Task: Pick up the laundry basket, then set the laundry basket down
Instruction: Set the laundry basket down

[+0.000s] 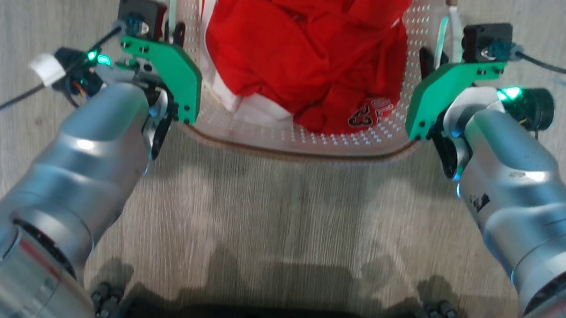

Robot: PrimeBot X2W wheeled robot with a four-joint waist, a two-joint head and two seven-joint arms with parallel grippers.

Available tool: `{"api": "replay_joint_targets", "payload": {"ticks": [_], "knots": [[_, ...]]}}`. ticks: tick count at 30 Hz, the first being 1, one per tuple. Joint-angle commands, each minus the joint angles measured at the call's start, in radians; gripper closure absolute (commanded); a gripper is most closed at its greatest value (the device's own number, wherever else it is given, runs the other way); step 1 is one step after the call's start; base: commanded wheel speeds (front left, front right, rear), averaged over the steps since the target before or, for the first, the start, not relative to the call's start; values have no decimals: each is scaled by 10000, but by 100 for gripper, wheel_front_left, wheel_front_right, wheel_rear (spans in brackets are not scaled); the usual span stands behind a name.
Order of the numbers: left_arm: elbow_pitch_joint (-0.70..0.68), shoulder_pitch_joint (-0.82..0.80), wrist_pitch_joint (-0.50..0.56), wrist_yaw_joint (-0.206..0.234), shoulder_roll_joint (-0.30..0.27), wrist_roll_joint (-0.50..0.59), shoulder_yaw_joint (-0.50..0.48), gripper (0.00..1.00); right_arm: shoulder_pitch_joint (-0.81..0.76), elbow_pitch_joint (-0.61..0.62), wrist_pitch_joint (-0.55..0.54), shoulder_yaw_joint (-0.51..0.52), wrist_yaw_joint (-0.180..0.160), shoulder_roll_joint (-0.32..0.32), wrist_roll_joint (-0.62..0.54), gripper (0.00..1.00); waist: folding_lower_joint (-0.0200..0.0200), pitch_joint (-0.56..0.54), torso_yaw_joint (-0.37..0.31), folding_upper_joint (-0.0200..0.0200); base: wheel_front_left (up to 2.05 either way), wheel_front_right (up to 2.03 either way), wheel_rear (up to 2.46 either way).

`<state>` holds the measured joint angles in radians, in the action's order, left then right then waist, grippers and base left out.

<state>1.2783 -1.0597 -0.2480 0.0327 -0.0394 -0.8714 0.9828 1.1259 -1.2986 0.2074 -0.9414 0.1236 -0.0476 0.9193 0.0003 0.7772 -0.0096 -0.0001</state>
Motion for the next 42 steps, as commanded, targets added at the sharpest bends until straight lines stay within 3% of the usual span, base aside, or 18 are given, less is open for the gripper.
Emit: {"api": "replay_joint_targets", "payload": {"ticks": [1,16,34,35,37,39,41,42], "knots": [[27,-287,-99,68,-374,228,-138,100,-170,84,198,-68,71,-26,-334,100,-3,590,73,1,0,0,0],[-69,-598,-135,105,-298,527,-189,100,-106,80,194,1015,71,-26,-1552,100,-3,1469,193,1,0,0,0],[-66,-616,-137,46,-178,742,-287,100,-197,79,177,1605,71,-26,-2092,100,-3,1775,181,1,0,0,0],[-60,-609,-137,61,-175,735,-309,100,-202,79,179,1622,71,-26,-2114,97,-3,1768,182,1,0,0,0],[-45,-580,-137,102,-168,690,-373,100,-211,79,190,1673,71,-26,-2157,71,-3,1744,182,1,0,0,0],[-29,-538,-137,141,-161,656,-414,100,-218,79,200,1723,71,-26,-2204,54,-3,1709,182,1,0,0,0],[-11,-476,-137,165,-153,611,-450,89,-226,79,210,1778,71,-26,-2256,7,-3,1657,181,1,0,0,0],[1,-427,-137,168,-149,578,-462,82,-235,79,212,1799,71,-26,-2281,0,-3,1621,182,1,0,0,0]]}}
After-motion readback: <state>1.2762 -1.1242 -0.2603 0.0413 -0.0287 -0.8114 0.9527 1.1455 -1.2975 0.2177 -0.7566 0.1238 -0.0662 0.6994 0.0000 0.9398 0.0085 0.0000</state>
